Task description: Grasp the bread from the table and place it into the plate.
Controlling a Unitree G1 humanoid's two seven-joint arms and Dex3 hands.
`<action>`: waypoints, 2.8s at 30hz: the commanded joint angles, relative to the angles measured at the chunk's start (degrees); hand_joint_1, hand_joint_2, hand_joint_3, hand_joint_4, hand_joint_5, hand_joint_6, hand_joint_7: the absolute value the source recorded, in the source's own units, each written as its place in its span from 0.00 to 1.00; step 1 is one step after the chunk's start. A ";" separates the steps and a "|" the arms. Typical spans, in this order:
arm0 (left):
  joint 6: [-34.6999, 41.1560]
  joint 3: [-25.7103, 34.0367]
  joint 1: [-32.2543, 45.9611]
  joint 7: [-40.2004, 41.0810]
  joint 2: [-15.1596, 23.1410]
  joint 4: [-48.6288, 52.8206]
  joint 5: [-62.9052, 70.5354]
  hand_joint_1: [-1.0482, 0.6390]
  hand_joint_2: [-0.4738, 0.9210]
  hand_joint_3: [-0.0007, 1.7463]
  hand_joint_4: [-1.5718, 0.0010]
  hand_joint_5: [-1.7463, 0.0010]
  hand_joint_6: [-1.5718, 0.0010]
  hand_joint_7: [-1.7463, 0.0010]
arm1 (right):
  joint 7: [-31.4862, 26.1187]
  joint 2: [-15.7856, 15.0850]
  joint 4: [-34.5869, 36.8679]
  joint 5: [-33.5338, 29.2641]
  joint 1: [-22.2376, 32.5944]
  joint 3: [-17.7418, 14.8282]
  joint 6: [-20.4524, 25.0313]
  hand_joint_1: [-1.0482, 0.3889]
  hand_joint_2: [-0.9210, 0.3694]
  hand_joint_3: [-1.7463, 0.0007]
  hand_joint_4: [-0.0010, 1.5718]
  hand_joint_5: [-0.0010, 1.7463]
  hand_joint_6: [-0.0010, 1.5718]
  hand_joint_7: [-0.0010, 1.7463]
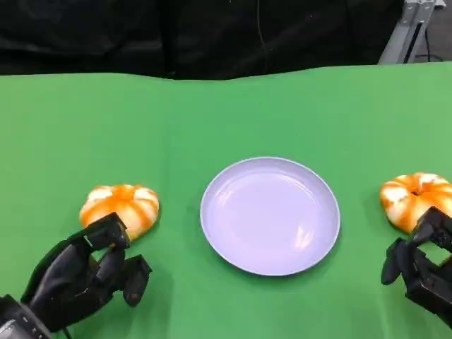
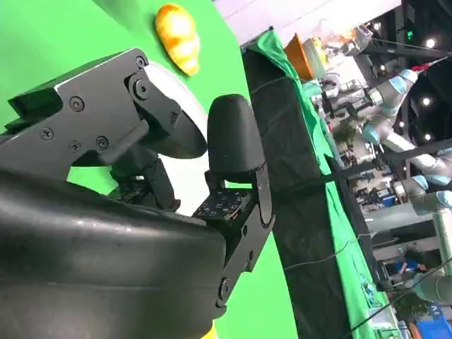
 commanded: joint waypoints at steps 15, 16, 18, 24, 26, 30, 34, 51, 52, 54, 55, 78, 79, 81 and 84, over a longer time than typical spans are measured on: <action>-51.39 -2.52 2.35 28.17 -2.20 5.25 29.27 0.26 1.00 0.08 0.51 0.94 0.51 1.00 | -0.18 -1.17 -0.18 0.38 -0.53 -0.76 -0.08 0.67 0.29 0.31 0.55 1.00 0.48 0.92; -53.94 -2.75 2.46 31.63 -1.92 5.51 32.42 0.23 1.00 0.09 0.57 0.97 0.56 1.00 | -0.34 -1.15 -0.27 0.32 -0.53 -0.73 0.02 0.67 0.29 0.31 0.55 1.00 0.48 0.92; -56.73 -3.32 3.21 42.91 -0.49 2.90 44.15 0.18 1.00 0.11 0.67 0.99 0.64 1.00 | -0.45 -1.12 -0.38 0.40 -0.56 -0.73 0.29 0.67 0.29 0.31 0.56 1.00 0.48 0.92; -51.76 -9.00 1.73 76.94 5.32 -2.01 76.06 0.08 1.00 0.11 0.75 1.00 0.69 1.00 | -0.61 -1.38 -0.20 -0.19 -0.73 -0.61 0.20 0.67 0.29 0.31 0.55 1.00 0.48 0.92; -43.84 -12.39 0.41 83.04 7.70 -4.62 85.13 0.06 1.00 0.09 0.76 1.00 0.71 1.00 | -0.42 -1.37 0.13 -0.11 -0.94 -0.64 0.07 0.67 0.29 0.31 0.55 1.00 0.47 0.92; -35.02 -17.49 -2.65 89.03 10.44 -4.18 92.39 0.06 1.00 0.03 0.74 0.99 0.71 1.00 | -0.36 -1.25 0.34 0.00 -1.08 -0.71 -0.02 0.67 0.29 0.31 0.55 1.00 0.47 0.92; -28.61 -22.47 -6.86 88.36 12.61 -0.65 92.87 0.05 1.00 0.03 0.76 1.00 0.73 1.00 | -0.25 -1.02 0.42 0.08 -1.20 -0.59 -0.16 0.67 0.29 0.31 0.55 1.00 0.47 0.93; -26.06 -37.14 -20.91 84.51 13.30 19.04 85.63 0.06 1.00 0.10 0.72 0.99 0.72 1.00 | -0.98 -0.65 -0.53 -0.41 -0.97 -0.11 -0.25 0.68 0.29 0.29 0.55 1.00 0.47 0.93; -26.08 -37.57 -21.13 84.37 13.21 19.57 85.18 0.05 1.00 0.10 0.72 0.99 0.72 1.00 | -1.01 -0.62 -0.69 -0.44 -0.89 -0.05 -0.26 0.68 0.29 0.29 0.55 1.00 0.47 0.93; -26.21 -38.28 -21.69 83.80 13.14 20.65 84.12 0.05 1.00 0.11 0.73 1.00 0.72 1.00 | -1.15 -0.52 -1.01 -0.48 -0.74 0.05 -0.26 0.68 0.29 0.30 0.55 1.00 0.46 0.93; -26.27 -38.57 -22.02 83.48 13.08 21.31 83.64 0.05 1.00 0.11 0.73 1.00 0.72 1.00 | -1.20 -0.49 -1.13 -0.48 -0.68 0.07 -0.24 0.68 0.29 0.30 0.55 1.00 0.46 0.93; -24.90 -43.92 -26.92 82.54 10.03 34.62 78.95 0.07 1.00 0.14 0.72 1.00 0.71 1.00 | -1.28 -0.50 -1.65 0.05 -0.56 0.03 0.25 0.67 0.27 0.33 0.54 1.00 0.46 0.92; -24.87 -44.06 -27.03 82.51 9.92 34.93 78.81 0.08 1.00 0.14 0.71 0.99 0.70 0.99 | -1.18 -0.52 -1.56 0.01 -0.59 0.03 0.08 0.66 0.27 0.33 0.54 1.00 0.46 0.92; -24.85 -44.31 -27.19 82.52 9.82 35.33 78.57 0.08 1.00 0.14 0.71 0.99 0.70 0.99 | -1.07 -0.53 -1.47 -0.03 -0.62 0.03 -0.10 0.66 0.27 0.33 0.54 1.00 0.46 0.92; -25.03 -44.52 -27.41 82.07 9.39 36.37 78.18 0.12 1.00 0.14 0.69 0.99 0.69 0.99 | -1.10 -0.53 -1.61 -0.08 -0.61 0.06 -0.14 0.66 0.27 0.33 0.54 1.00 0.46 0.92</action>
